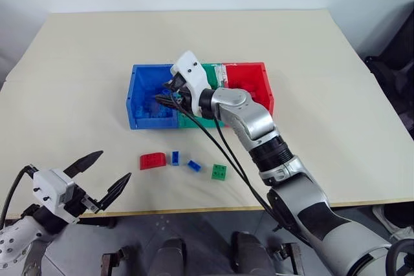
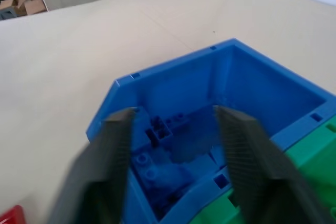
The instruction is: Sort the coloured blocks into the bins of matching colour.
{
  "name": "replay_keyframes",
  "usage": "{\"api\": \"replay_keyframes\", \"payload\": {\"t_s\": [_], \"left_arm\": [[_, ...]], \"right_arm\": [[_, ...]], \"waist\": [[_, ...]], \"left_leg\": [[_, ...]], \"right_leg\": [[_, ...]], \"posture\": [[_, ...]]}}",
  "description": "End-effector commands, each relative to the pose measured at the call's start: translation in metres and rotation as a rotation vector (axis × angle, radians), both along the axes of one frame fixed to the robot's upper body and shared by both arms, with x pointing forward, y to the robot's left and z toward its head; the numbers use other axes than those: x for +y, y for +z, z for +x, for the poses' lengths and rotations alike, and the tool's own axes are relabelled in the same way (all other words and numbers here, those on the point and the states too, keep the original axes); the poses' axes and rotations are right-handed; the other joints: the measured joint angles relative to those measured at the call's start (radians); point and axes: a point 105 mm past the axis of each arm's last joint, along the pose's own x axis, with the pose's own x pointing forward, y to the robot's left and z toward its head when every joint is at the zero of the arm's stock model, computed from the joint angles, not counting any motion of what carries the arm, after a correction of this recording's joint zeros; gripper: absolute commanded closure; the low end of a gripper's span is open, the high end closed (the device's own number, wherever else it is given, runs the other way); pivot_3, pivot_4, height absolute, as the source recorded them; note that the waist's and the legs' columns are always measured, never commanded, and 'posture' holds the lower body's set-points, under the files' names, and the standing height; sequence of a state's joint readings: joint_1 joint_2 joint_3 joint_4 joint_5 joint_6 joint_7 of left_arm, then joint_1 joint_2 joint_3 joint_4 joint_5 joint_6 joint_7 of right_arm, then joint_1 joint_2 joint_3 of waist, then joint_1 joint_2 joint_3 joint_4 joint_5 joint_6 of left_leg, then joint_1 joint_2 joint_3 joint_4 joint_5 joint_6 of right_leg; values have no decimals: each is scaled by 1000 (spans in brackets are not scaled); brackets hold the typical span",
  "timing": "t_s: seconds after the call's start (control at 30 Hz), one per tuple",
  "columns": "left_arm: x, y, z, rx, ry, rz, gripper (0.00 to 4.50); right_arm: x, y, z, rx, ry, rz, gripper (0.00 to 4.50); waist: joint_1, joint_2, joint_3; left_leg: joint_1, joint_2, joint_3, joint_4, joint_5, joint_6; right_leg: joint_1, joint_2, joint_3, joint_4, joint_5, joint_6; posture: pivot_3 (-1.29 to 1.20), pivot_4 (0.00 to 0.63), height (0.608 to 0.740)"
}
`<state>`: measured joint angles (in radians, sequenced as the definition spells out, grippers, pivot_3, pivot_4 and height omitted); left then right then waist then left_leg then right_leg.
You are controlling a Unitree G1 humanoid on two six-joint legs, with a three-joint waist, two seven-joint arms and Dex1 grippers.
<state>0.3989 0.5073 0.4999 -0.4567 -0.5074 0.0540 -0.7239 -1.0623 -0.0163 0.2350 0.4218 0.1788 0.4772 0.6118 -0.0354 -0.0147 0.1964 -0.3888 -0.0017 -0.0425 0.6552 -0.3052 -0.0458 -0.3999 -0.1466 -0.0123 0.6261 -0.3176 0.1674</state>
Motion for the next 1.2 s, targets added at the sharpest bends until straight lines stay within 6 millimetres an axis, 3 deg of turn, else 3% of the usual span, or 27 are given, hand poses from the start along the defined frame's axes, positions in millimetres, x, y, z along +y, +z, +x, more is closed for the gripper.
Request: {"api": "replay_keyframes", "payload": {"t_s": [0.03, 0.1, 0.23, 0.37, 0.47, 0.53, 0.67, 0.77, 0.87, 1.0, 1.2], "left_arm": [[-4, 8, 1, -26, -25, 24, 0], [-5, 9, 4, -28, -37, 27, 0], [-13, 9, 8, -16, -103, 43, 0], [-34, 3, 18, 35, -251, 78, 0], [-46, 1, 23, 43, -342, 125, 0], [-51, -1, 25, 46, -386, 151, 0], [-61, -2, 36, 18, -475, 205, 0], [-62, -4, 42, 15, -507, 216, 0], [-61, -6, 46, 22, -525, 227, 0], [-59, -3, 46, 33, -539, 227, 0], [-52, -5, 29, 38, -552, 274, 0]], "right_arm": [[-14, 28, -9, -94, 90, 56, 515], [-28, 30, -16, -133, 146, 58, 54], [-67, 20, -39, -169, 287, 32, 54], [-146, -11, -64, -161, 307, -21, 54], [-186, -26, -87, -161, 323, -60, 54], [-202, -35, -98, -175, 332, -126, 54], [-256, -65, -109, -92, 205, -253, 54], [-277, -78, -114, -56, 148, -296, 54], [-276, -82, -116, -45, 131, -284, 54], [-231, -83, -114, 26, 210, -284, 54], [-178, -90, -101, 112, 231, -388, 54]], "waist": [[3, 0, 0], [7, 0, 0], [7, 0, 0], [21, 0, 0], [26, 0, 0], [18, 1, 0], [12, 1, 0], [8, 1, 0], [6, 1, 1], [6, 1, 1], [10, 1, 1]], "left_leg": [[0, 0, 0, 0, 0, 0], [0, 0, 0, 0, 0, 0], [0, 0, 0, 0, 0, 1], [0, 0, -1, -1, 0, 1], [0, 0, 0, 0, -1, 2], [1, 0, 1, -1, -1, 2], [3, 1, 2, -1, 0, 1], [3, 1, 2, 0, -1, 1], [4, 1, 2, 0, 0, 1], [4, 1, 2, 1, 0, 1], [3, 1, 0, 3, 0, 1]], "right_leg": [[0, 0, 0, 0, 0, 0], [0, 0, 0, 0, 0, 0], [1, 0, -1, -1, 0, 0], [2, 0, -2, -3, 0, 0], [4, -1, -2, -5, 0, 1], [4, 0, -2, -6, 0, 1], [5, 0, -2, -5, 0, 1], [6, 0, -2, -6, 1, 1], [6, 0, -2, -5, 1, 2], [6, 0, -2, -4, 1, 2], [6, 0, -2, -5, 1, 1]], "posture": [[0, 150, 740], [0, 150, 740], [0, 150, 740], [0, 150, 740], [0, 150, 740], [0, 150, 740], [0, 150, 740], [0, 150, 740], [0, 150, 740], [0, 150, 740], [0, 150, 740]]}}
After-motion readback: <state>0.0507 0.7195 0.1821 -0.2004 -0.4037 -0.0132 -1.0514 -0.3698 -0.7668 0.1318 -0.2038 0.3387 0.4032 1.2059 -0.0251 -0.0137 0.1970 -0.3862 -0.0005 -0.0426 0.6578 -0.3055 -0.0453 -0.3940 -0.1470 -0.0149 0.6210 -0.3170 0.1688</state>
